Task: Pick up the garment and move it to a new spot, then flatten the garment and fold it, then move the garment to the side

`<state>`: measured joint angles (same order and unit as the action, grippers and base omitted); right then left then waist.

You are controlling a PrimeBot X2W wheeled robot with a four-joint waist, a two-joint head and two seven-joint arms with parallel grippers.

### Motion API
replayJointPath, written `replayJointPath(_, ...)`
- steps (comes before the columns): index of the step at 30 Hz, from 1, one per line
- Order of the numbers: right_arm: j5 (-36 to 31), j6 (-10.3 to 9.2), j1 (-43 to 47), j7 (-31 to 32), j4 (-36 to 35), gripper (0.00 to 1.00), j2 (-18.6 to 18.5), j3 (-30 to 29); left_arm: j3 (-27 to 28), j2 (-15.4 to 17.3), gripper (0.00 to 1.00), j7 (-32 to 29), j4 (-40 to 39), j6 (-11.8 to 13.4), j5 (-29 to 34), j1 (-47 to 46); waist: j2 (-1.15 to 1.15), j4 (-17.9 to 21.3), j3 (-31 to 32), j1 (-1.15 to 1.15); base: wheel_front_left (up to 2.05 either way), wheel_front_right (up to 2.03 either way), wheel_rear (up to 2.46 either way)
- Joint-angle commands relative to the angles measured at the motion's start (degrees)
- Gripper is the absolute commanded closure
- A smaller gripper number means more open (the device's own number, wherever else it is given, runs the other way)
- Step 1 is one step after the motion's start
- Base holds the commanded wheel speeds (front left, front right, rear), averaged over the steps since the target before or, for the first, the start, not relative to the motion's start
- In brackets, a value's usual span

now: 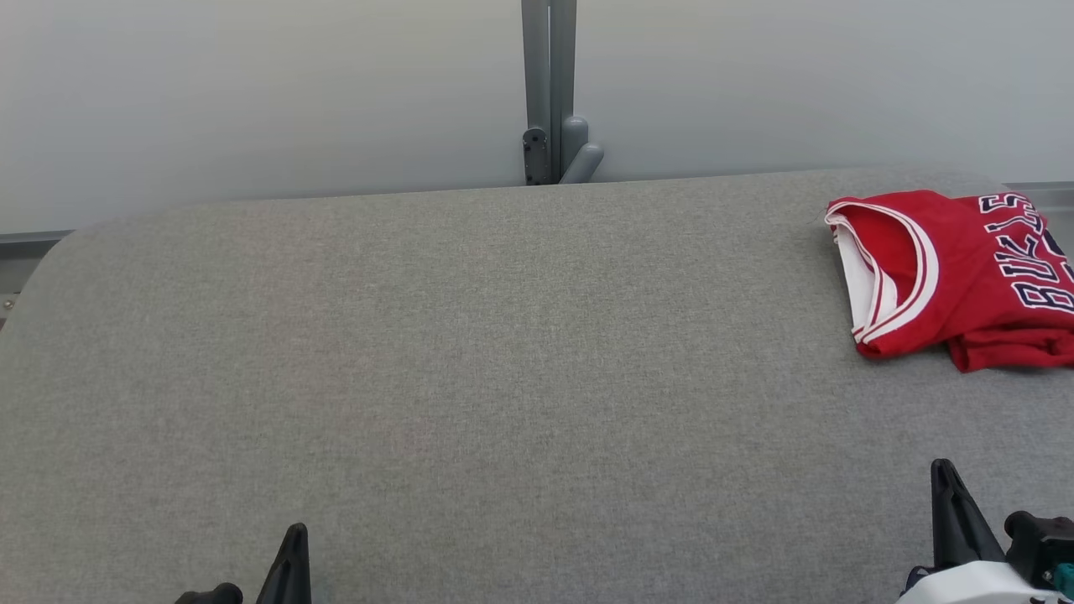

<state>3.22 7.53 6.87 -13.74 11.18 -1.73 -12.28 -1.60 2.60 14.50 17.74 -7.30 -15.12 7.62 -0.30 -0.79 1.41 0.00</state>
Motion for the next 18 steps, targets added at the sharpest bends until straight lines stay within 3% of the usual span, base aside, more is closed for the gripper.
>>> replayJointPath(1,3.4,0.0,-1.5,1.0,-0.3,1.0,-0.3,-0.4,0.6,0.1,1.0,-0.7,-0.7,0.0,-3.1,-1.2,0.01,0.0,0.0,0.0,0.0,0.0,0.0)
replayJointPath(18,21.9,-0.01,-3.7,4.6,-0.2,1.0,-0.6,1.5,2.2,0.1,1.0,-5.0,-1.4,-0.1,-18.9,-4.0,0.05,0.1,-0.2,0.0,0.0,0.0,0.0)
